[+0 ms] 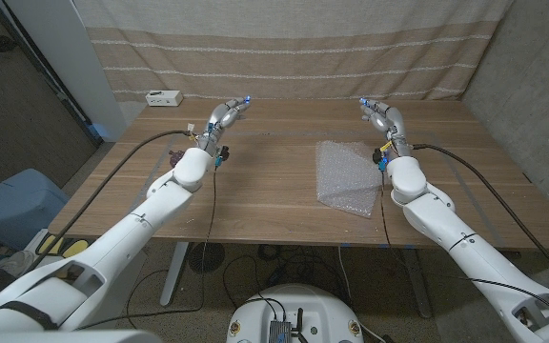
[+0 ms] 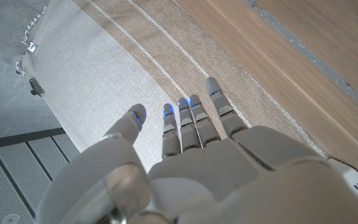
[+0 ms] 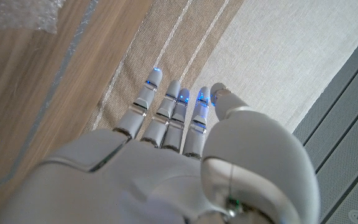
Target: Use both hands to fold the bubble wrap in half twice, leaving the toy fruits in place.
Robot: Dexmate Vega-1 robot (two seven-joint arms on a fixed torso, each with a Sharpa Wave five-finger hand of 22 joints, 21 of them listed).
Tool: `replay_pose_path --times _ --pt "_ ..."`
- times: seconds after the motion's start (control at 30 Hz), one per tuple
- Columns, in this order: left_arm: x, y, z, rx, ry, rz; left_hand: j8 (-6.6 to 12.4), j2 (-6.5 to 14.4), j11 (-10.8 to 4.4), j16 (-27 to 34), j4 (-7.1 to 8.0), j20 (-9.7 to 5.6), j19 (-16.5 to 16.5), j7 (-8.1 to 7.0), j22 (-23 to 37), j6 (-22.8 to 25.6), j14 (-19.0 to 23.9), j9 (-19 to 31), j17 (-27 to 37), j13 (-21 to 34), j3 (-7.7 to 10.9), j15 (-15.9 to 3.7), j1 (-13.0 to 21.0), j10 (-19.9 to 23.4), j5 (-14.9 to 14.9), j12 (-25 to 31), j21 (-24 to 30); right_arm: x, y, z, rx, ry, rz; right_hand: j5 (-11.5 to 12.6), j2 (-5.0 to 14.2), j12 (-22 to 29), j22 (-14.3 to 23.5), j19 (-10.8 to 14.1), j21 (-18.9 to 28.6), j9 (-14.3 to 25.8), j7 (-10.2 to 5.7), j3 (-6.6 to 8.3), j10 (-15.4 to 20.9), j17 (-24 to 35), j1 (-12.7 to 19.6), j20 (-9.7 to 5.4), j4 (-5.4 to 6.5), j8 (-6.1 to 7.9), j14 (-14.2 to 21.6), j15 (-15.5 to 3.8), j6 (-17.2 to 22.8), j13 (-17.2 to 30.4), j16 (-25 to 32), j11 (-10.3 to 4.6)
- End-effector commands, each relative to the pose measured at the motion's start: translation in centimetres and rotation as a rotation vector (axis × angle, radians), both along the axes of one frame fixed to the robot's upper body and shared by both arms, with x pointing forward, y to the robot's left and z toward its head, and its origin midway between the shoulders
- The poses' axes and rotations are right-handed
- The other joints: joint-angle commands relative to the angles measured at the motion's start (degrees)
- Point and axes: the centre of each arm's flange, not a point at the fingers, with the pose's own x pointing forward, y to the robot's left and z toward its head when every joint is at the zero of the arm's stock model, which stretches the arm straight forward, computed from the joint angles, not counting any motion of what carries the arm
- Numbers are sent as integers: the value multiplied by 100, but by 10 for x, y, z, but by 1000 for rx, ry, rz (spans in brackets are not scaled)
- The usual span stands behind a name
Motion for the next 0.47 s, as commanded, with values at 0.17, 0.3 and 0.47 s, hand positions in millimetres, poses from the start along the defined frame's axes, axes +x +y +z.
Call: replay_pose_path --times 0.17,0.3,0.47 --pt "11 41 -15 -142 86 -58 -21 74 8 30 111 -94 -207 99 16 -478 -398 -17 31 -40 -19 30 -228 -357 -32 6 -143 13 -20 7 136 -50 -56 33 -99 -70 -29 -145 -99 -5 30 -34 -184 -157 -235 -1 54 -61 -233 104 -226 -42 -224 69" --pt "16 49 -18 -142 111 -60 -1 112 -93 62 245 -92 -230 29 18 -580 -454 -20 46 -52 -59 38 -344 -434 -57 24 -176 2 -7 9 132 -104 -123 17 -114 -105 -71 -554 -368 -28 66 -119 -409 -345 -596 -149 130 -67 -825 242 -480 -105 -555 139" --pt "22 55 -20 -160 130 -63 -6 98 -58 63 309 -66 -249 -75 19 -681 -509 -22 41 -58 -80 69 -412 -478 -66 36 -202 -14 17 11 89 -161 -110 10 -135 -142 -77 -651 -452 -36 69 -140 -581 -413 -718 -198 142 -73 -999 231 -558 -124 -621 150"
